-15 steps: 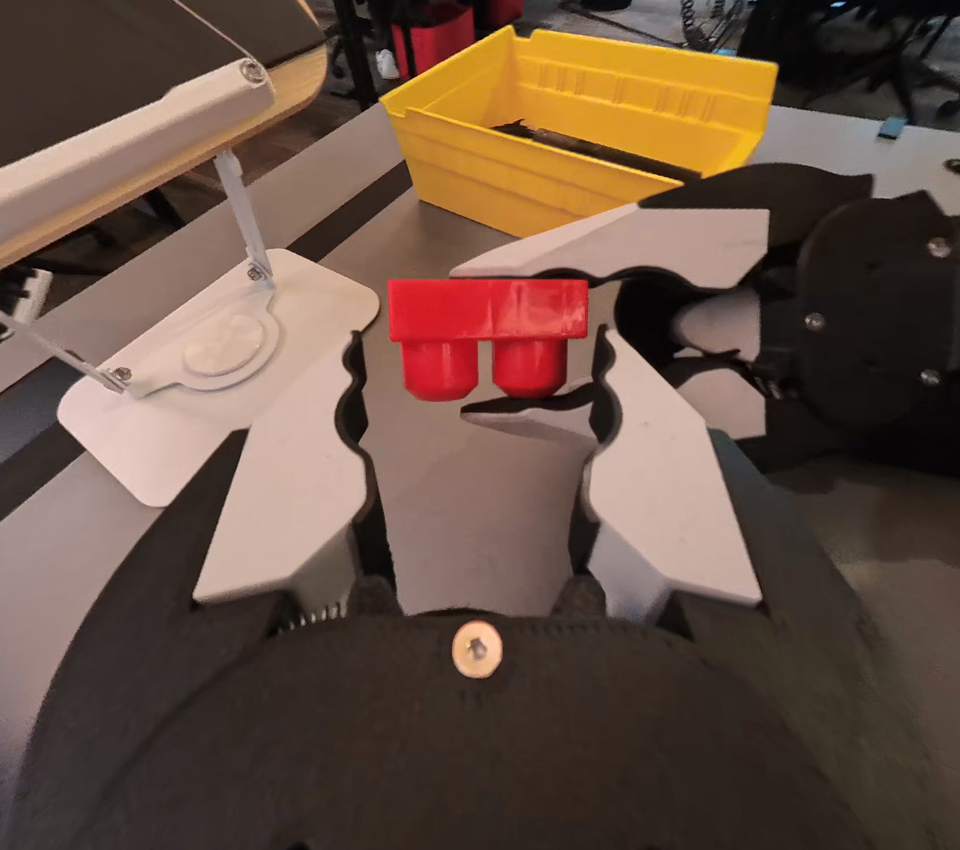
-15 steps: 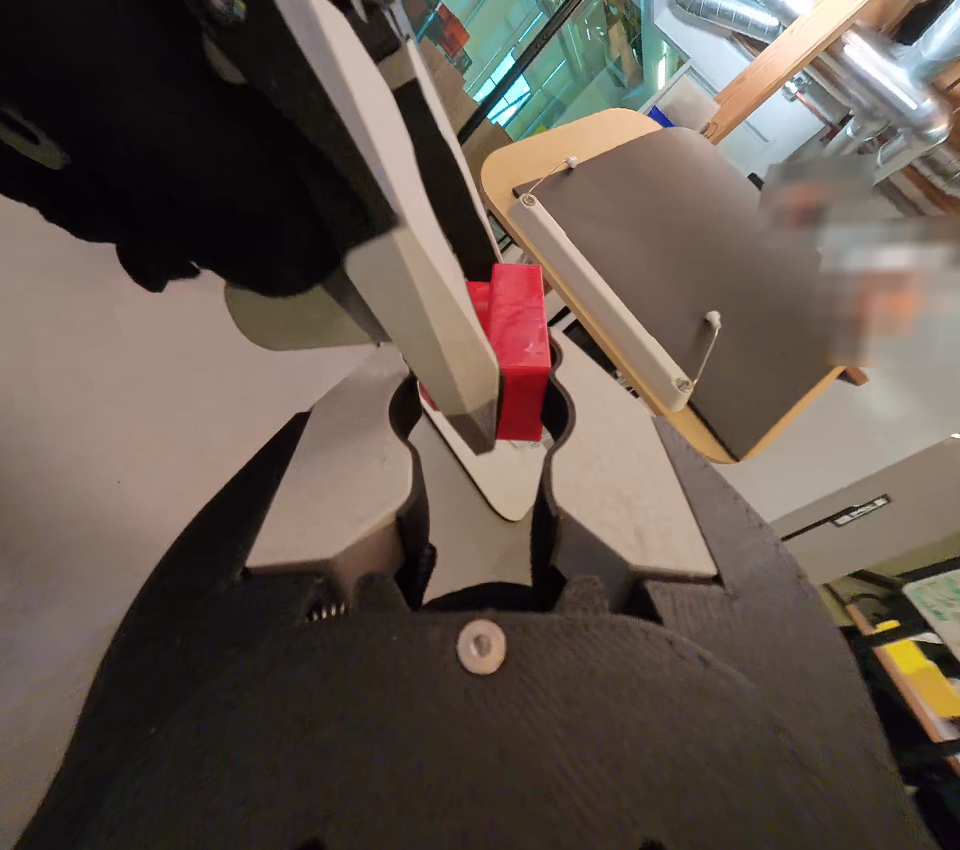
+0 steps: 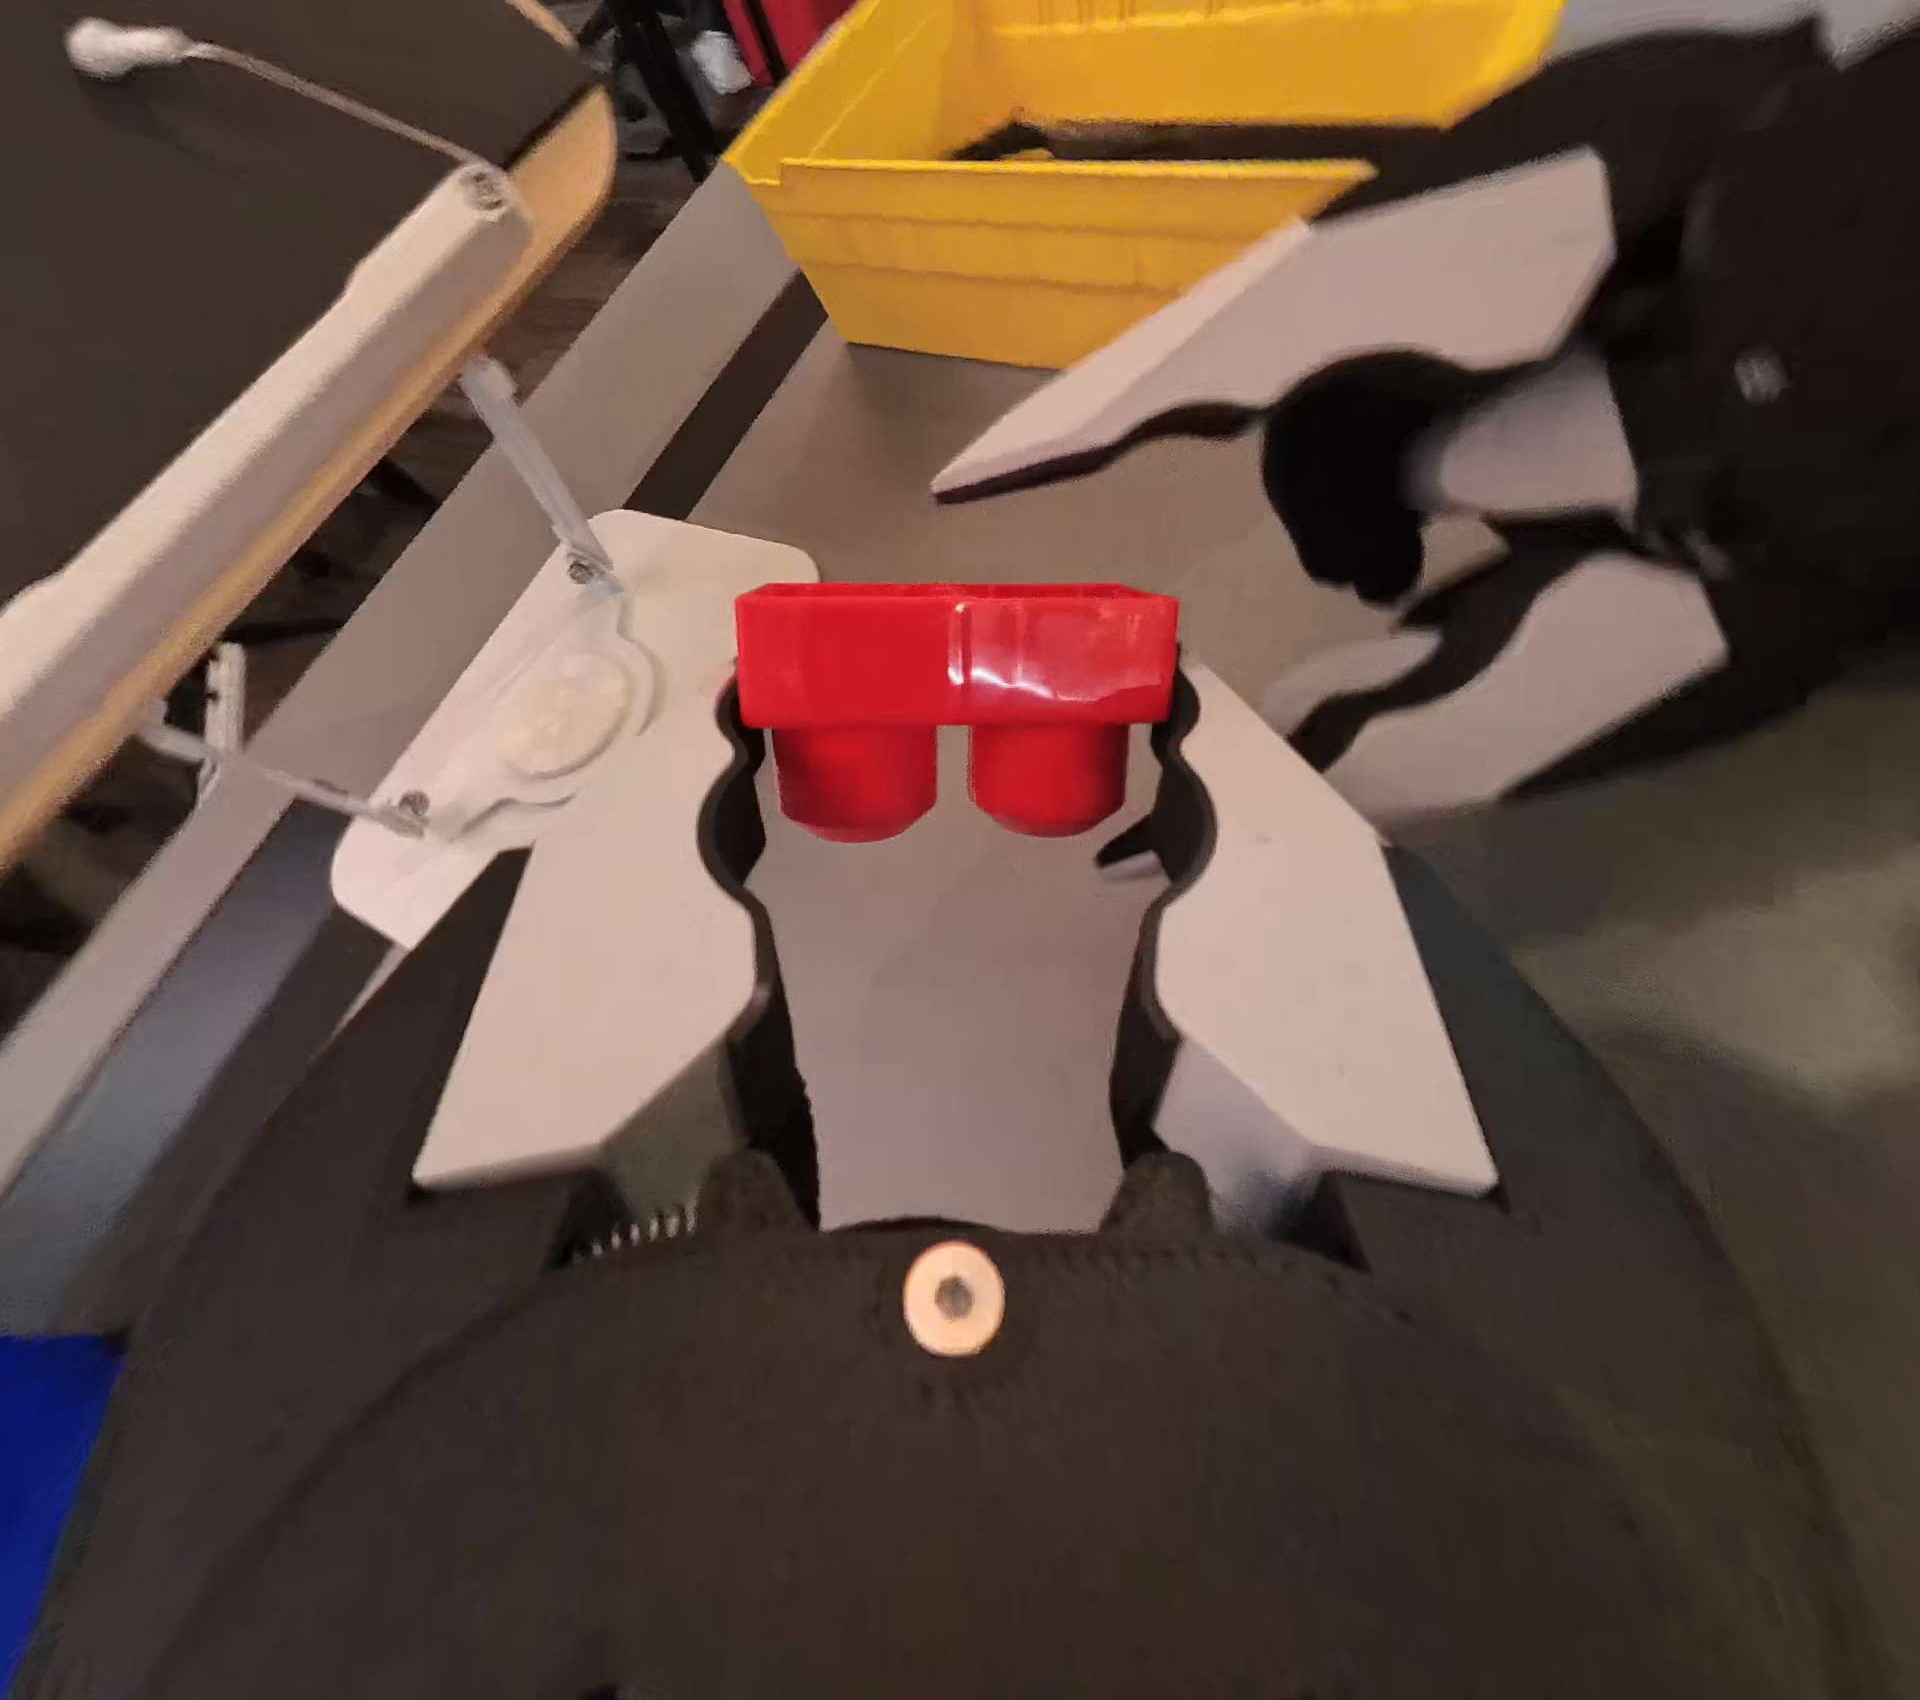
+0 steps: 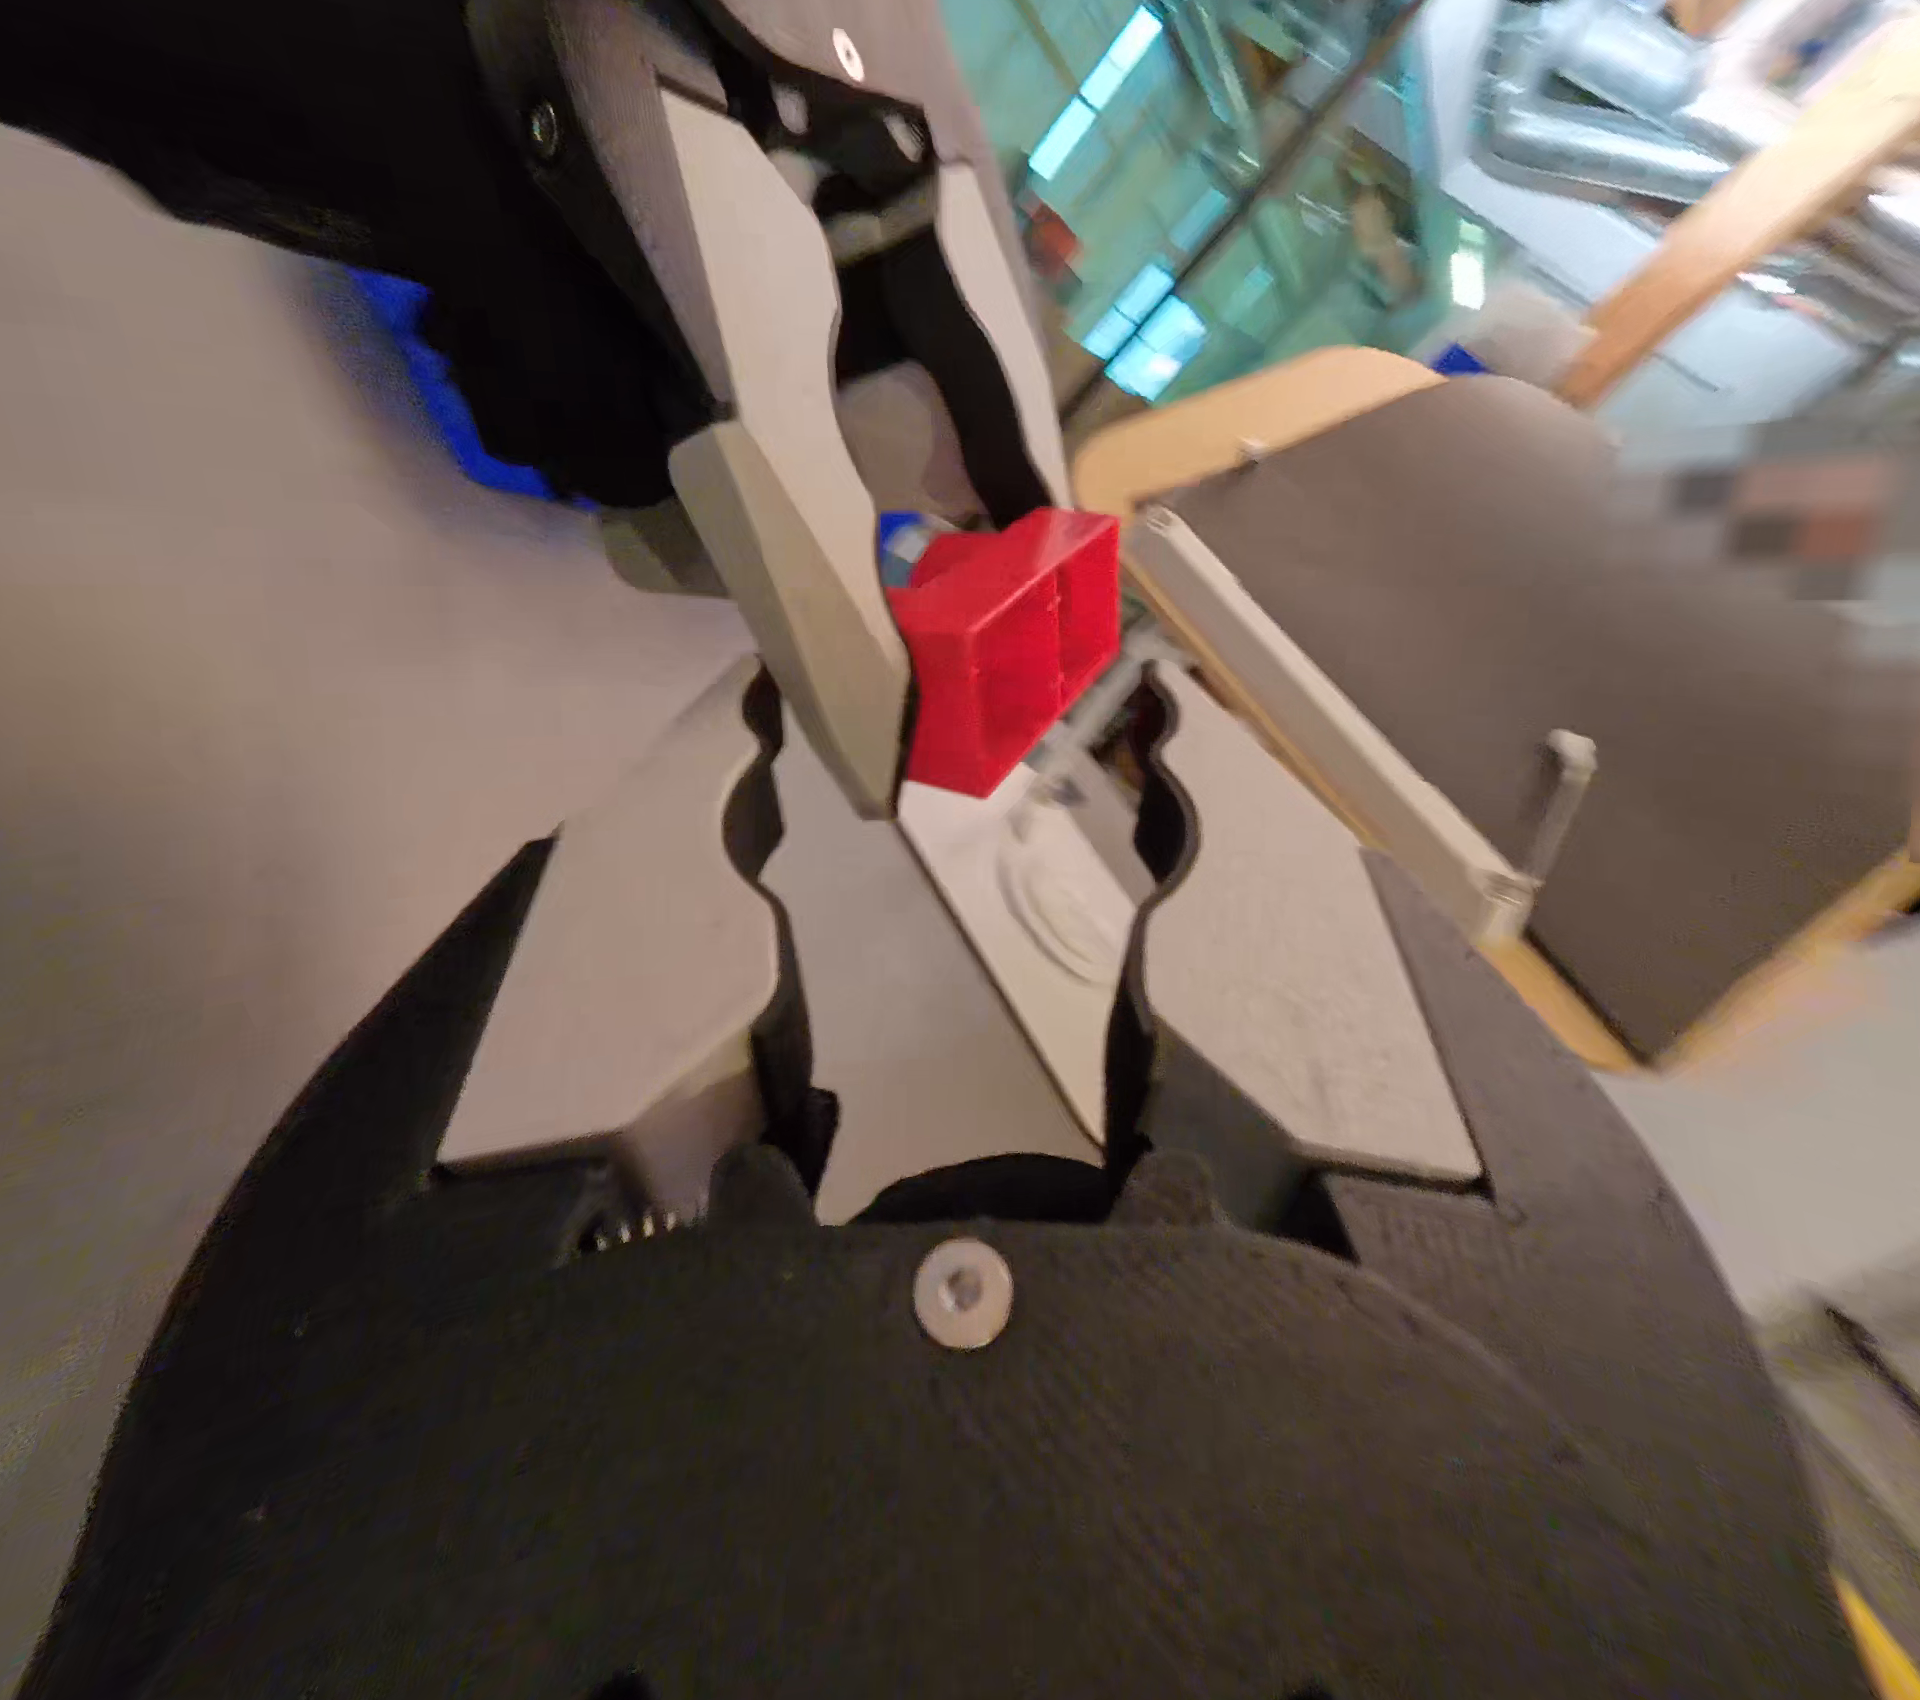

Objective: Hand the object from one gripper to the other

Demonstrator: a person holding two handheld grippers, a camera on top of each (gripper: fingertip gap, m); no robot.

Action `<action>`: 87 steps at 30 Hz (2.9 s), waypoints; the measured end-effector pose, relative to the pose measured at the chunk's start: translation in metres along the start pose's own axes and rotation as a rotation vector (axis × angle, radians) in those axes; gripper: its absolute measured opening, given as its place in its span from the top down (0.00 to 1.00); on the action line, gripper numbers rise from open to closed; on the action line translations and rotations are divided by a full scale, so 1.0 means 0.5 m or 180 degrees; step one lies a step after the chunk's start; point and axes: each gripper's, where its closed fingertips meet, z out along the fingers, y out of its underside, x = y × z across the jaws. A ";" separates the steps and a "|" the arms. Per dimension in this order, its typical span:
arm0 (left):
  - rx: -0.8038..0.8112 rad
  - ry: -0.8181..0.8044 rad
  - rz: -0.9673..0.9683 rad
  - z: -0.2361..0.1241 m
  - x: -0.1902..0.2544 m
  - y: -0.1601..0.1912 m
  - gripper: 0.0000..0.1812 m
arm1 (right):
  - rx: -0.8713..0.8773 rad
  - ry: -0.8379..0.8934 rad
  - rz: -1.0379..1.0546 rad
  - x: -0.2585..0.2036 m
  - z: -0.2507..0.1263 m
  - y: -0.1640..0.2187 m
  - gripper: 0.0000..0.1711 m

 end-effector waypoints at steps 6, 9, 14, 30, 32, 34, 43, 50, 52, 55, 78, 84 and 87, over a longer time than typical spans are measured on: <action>-0.0303 0.0508 0.0913 -0.048 0.018 0.030 0.59 | 0.0516 -0.0845 0.0603 -0.047 -0.022 -0.039 0.68; -0.0487 0.0623 0.1201 -0.062 0.024 0.051 0.59 | 0.0679 -0.0842 0.0822 -0.024 -0.035 -0.054 0.74; -0.0665 0.0811 0.1540 -0.062 0.068 0.074 0.59 | 0.0568 -0.0728 0.0877 -0.012 -0.028 -0.038 0.83; -0.0524 0.0739 0.1327 -0.042 0.087 0.054 0.55 | 0.0217 -0.0545 0.0631 -0.012 -0.020 -0.007 1.00; -0.0254 0.0668 0.0848 -0.045 0.078 0.036 0.54 | 0.0173 -0.0366 0.0681 0.009 -0.019 0.001 1.00; -0.0020 0.0467 0.0489 -0.048 0.063 0.026 0.54 | 0.0111 -0.0167 0.0803 0.032 -0.020 0.012 1.00; 0.0660 -0.0439 -0.0567 -0.036 0.018 0.018 0.66 | -0.0049 0.0278 0.1109 0.077 -0.025 0.044 1.00; 0.0820 -0.0506 -0.0714 -0.022 0.027 0.003 0.74 | -0.0030 0.0302 0.1101 0.076 -0.025 0.039 1.00; 0.0928 -0.0514 -0.0744 -0.030 0.022 -0.006 0.76 | -0.0022 0.0298 0.1113 0.075 -0.025 0.037 1.00; 0.0918 -0.0572 -0.0664 -0.031 0.022 -0.007 0.76 | 0.0007 0.0278 0.1167 0.075 -0.025 0.036 1.00; 0.0460 0.1487 0.0101 -0.139 0.087 0.012 0.76 | 0.1139 -0.1792 0.1798 -0.055 -0.068 -0.077 0.69; 0.0344 0.1742 0.0117 -0.140 0.107 0.030 0.76 | 0.1050 -0.1927 0.1775 -0.074 -0.067 -0.072 0.76; 0.0323 0.1786 0.0113 -0.140 0.110 0.034 0.76 | 0.1020 -0.1952 0.1760 -0.080 -0.065 -0.071 0.76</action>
